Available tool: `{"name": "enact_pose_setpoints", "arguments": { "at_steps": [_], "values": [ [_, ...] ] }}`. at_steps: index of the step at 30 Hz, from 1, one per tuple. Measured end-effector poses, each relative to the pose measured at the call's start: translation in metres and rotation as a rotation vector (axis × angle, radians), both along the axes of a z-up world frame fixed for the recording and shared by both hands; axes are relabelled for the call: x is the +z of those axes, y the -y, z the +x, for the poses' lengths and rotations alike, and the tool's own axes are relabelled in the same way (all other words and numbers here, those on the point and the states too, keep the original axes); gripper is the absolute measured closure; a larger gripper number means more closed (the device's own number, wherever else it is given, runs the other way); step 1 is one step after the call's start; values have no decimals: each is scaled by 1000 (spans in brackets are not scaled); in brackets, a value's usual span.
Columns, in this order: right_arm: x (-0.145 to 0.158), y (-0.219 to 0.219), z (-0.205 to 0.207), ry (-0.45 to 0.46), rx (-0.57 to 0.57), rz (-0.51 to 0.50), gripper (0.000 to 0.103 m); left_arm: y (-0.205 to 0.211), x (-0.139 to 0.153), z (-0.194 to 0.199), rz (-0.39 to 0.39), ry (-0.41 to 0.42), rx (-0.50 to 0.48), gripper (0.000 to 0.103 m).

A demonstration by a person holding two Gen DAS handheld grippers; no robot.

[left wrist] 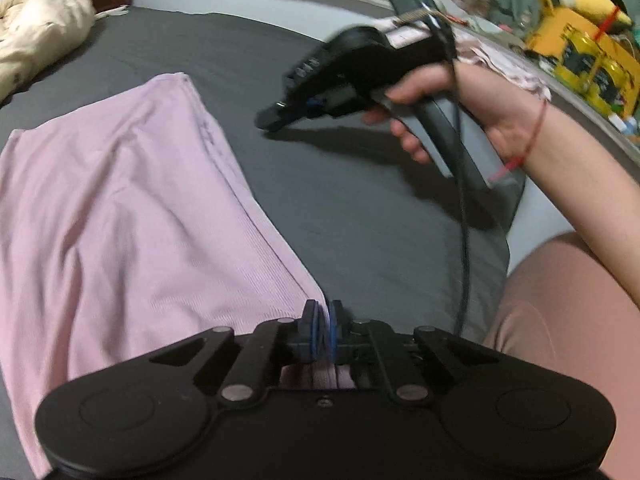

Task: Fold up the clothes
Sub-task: 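Open the left gripper while the right gripper folds the trousers edge over lengthwise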

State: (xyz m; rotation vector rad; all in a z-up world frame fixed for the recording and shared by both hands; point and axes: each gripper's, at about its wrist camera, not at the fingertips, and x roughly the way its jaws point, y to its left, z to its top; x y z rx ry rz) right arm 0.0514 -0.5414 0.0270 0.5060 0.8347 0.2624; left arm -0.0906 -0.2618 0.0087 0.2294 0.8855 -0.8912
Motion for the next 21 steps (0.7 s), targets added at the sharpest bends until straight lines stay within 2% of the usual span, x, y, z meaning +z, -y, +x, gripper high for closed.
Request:
{"name": "enact_pose_setpoints", "arguments": {
  "at_steps": [2, 3, 4, 5, 6, 7, 12, 15, 18, 21],
  "values": [
    [1, -2, 1, 2, -4, -11, 95, 0, 3, 0, -7, -3, 7, 95],
    [1, -1, 0, 3, -5, -12, 95, -1, 6, 2, -17, -11, 17, 89],
    [1, 0, 0, 3, -5, -11, 95, -2, 10, 4, -28, -14, 28, 73],
    [0, 0, 0, 3, -7, -11, 95, -4, 13, 6, -40, -5, 37, 64],
    [0, 0, 0, 4, -9, -11, 95, -6, 17, 8, -46, 15, 42, 50],
    [0, 0, 0, 5, -11, -9, 95, -8, 22, 10, -50, 41, 43, 44],
    [-1, -1, 4, 13, -16, 2, 95, -13, 32, 27, -34, 103, 74, 34],
    [-2, -4, 6, 8, -11, 8, 95, -20, 31, 35, -20, 86, 91, 33],
    [-5, -9, 9, -16, 15, 9, 95, -39, 29, 27, -19, 77, 46, 30],
    [-7, -14, 10, -19, 32, -15, 95, -60, 26, 14, 15, 100, 7, 25]
  ]
}}
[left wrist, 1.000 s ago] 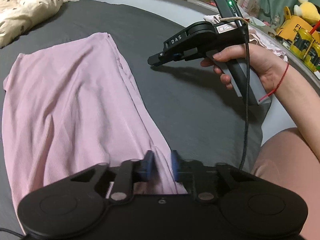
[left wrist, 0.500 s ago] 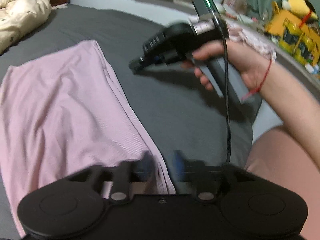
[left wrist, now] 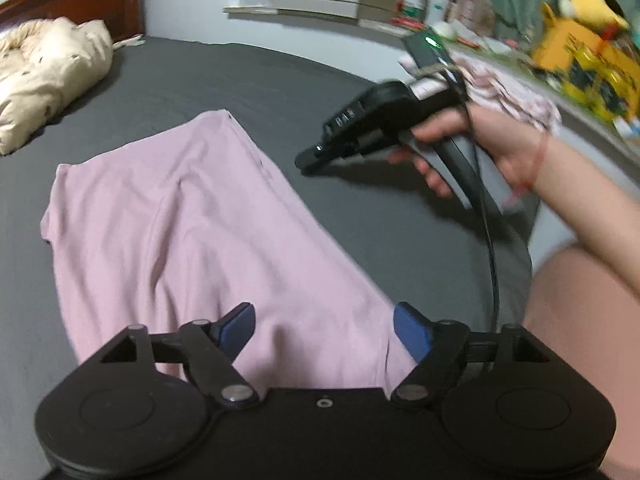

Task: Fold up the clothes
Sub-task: 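Open the left gripper while the right gripper folds the trousers edge over lengthwise, then open the right gripper and release the folded trousers edge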

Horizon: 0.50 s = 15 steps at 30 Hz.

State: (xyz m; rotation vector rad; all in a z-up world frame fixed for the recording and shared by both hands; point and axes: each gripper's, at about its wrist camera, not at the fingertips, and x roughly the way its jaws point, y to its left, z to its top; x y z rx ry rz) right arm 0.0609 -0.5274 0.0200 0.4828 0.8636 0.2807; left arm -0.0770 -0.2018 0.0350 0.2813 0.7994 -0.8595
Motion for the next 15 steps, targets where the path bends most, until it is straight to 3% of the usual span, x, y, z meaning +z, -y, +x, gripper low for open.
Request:
{"name": "enact_pose_setpoints", "arguments": {
  "at_steps": [9, 15],
  "values": [
    [-4, -7, 5, -17, -32, 6, 95, -49, -1, -30, 128, 55, -15, 21],
    [7, -28, 6, -11, -64, -76, 94, -51, -4, -59, 246, 197, -97, 21]
  ]
}}
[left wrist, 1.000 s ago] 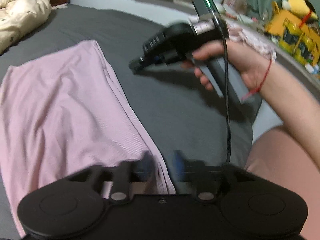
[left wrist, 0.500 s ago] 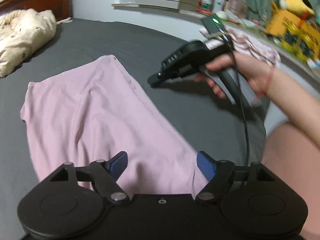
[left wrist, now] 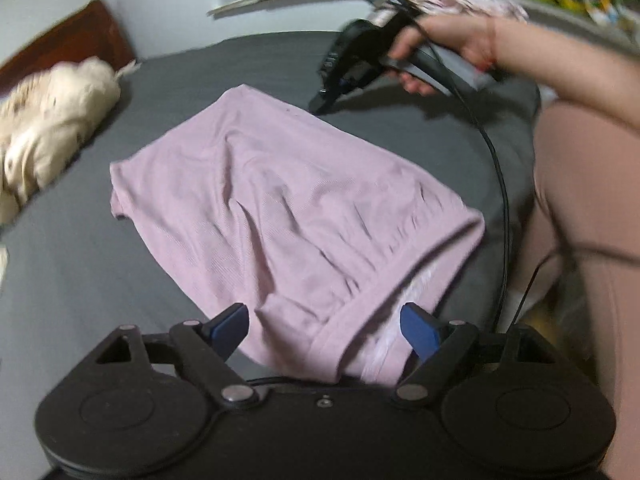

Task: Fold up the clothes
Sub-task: 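Open the right gripper and release the folded trousers edge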

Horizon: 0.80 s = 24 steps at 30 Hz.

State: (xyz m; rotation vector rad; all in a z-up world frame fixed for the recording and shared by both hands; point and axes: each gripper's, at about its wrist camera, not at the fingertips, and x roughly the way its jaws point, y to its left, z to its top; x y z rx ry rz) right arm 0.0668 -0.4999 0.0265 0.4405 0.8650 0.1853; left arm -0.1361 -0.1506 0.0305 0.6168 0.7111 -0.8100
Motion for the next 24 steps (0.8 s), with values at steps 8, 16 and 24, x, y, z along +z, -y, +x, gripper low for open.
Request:
{"name": "enact_pose_setpoints", "arguments": {
  "at_steps": [8, 16, 24],
  "values": [
    [48, -40, -58, 169, 52, 35, 93, 1, -3, -49, 76, 144, -150, 15],
    [88, -73, -146, 333, 124, 230, 66, -13, 3, -58, 40, 165, -113, 15],
    [98, -90, -188, 259, 84, 293, 0, -37, 26, -60, -110, 154, -21, 13]
  ]
}}
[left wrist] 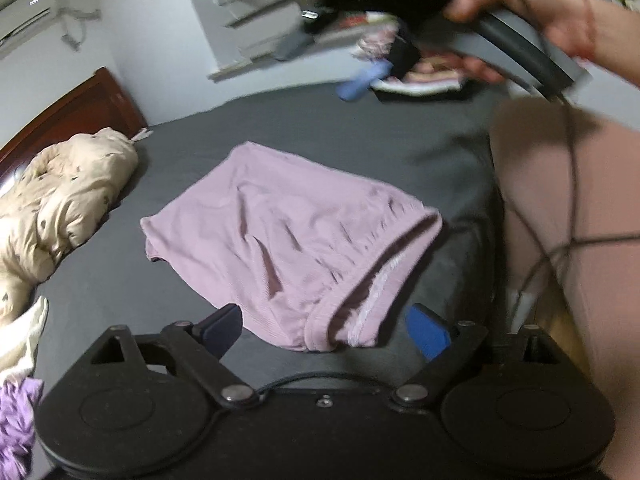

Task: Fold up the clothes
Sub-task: 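Open the right gripper and release the folded trousers edge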

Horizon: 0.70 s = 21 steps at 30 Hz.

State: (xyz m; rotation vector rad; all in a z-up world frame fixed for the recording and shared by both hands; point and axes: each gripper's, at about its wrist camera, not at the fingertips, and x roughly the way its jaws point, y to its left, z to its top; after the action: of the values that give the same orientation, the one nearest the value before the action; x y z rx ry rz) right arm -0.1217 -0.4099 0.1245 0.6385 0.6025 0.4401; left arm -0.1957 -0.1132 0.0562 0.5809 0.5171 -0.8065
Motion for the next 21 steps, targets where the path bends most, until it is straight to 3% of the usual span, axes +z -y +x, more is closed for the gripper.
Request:
{"name": "enact_pose_setpoints", "arguments": {
  "at_steps": [4, 10, 12, 17, 21],
  "values": [
    [14, -4, -16, -2, -52, -85, 0, -2, 6, -3, -53, 5, 2, 12],
    [31, -34, -51, 91, -82, -337, 0, 0, 10, -10, -42, 58, -34, 9],
    [27, -42, -56, 69, -93, -378, 0, 1, 9, -9, -30, 54, -36, 9],
    [13, -34, -63, 9, -68, -258, 0, 8, 2, 0, 46, 75, -62, 9],
    [4, -30, -70, 6, -70, -273, 0, 6, 3, 14, 8, -32, -43, 10]
  ]
}}
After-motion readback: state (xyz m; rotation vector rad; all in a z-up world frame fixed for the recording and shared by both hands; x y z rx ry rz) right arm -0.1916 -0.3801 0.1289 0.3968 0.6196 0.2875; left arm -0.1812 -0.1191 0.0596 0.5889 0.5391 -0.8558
